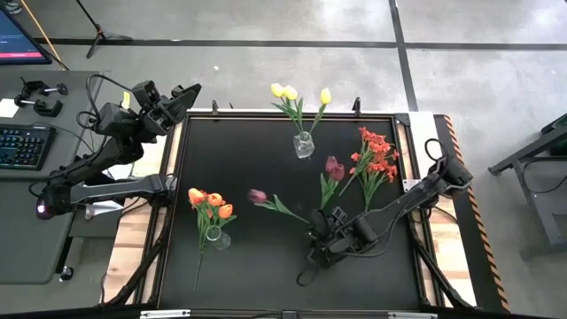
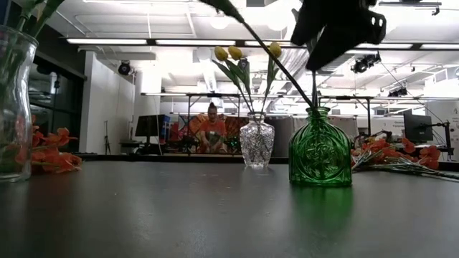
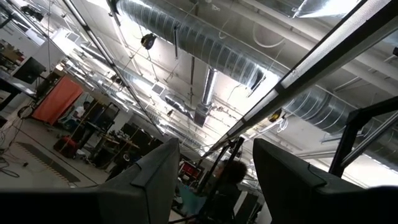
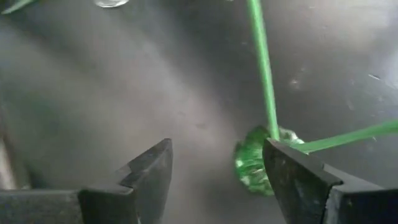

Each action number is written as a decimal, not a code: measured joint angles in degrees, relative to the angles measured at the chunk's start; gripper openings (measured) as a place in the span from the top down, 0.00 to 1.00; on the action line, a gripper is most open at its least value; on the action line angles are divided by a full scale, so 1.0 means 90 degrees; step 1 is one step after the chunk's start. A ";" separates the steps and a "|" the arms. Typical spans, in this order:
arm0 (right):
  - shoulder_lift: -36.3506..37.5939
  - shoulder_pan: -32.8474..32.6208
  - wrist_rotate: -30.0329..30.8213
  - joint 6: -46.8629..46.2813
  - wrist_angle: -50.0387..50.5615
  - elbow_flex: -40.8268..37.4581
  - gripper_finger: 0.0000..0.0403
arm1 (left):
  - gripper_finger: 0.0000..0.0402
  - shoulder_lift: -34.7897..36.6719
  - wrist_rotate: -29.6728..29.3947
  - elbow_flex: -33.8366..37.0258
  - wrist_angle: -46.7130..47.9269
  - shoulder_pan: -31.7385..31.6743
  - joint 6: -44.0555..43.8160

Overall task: Sort flowers into vase by color
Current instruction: Move the orange flowers to the middle right of the table

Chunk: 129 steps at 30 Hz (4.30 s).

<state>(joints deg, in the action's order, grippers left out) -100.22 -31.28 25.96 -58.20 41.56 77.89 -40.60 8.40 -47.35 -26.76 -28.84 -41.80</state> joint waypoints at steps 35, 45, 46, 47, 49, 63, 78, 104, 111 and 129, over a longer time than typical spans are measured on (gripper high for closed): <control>0.1023 -0.0813 0.0686 -0.1505 0.0627 0.0005 0.90 | 0.54 0.0053 0.1795 0.0002 0.0459 -0.0002 -0.0013; 0.0765 -0.0673 0.0742 -0.1487 0.0776 0.0005 0.90 | 0.98 0.0254 0.1392 -0.2412 0.5572 0.1070 0.1238; 0.0765 -0.0620 0.0755 -0.1470 0.0833 0.0005 0.90 | 0.98 0.0217 0.1113 -0.2759 0.6263 0.1245 0.1315; 0.0765 -0.0566 0.0756 -0.1428 0.0877 0.0005 0.90 | 0.97 0.0180 0.0841 -0.3040 0.6874 0.1419 0.1369; 0.0765 -0.0452 0.0760 -0.1405 0.0939 0.0005 0.91 | 0.99 0.0085 0.0402 -0.3427 0.8073 0.1797 0.1389; 0.0765 -0.0045 0.0750 -0.1080 0.1352 0.0005 0.93 | 1.00 -0.0565 0.0549 -0.2820 0.5633 0.5103 0.0936; 0.0765 -0.0003 0.0563 -0.0015 0.1958 0.0005 0.93 | 1.00 -0.1852 -0.4019 -0.2436 0.6518 1.0045 -0.3495; 0.0760 -0.0150 0.0637 -0.0266 0.1909 0.0005 0.93 | 1.00 -0.3279 -0.2496 -0.0203 0.8880 1.0476 -0.9459; 0.0760 -0.0152 0.0611 -0.0434 0.1882 0.0005 0.93 | 1.00 -0.3279 -0.3082 0.0192 0.8742 1.0032 -0.9264; 0.0759 -0.0135 0.0900 -0.0389 0.1870 0.0005 0.93 | 1.00 -0.3281 -0.4185 0.0913 0.7403 0.9398 -0.7162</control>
<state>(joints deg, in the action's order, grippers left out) -93.39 -32.49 34.06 -61.71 58.39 77.93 -70.13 -29.27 -39.13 39.86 55.74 -106.26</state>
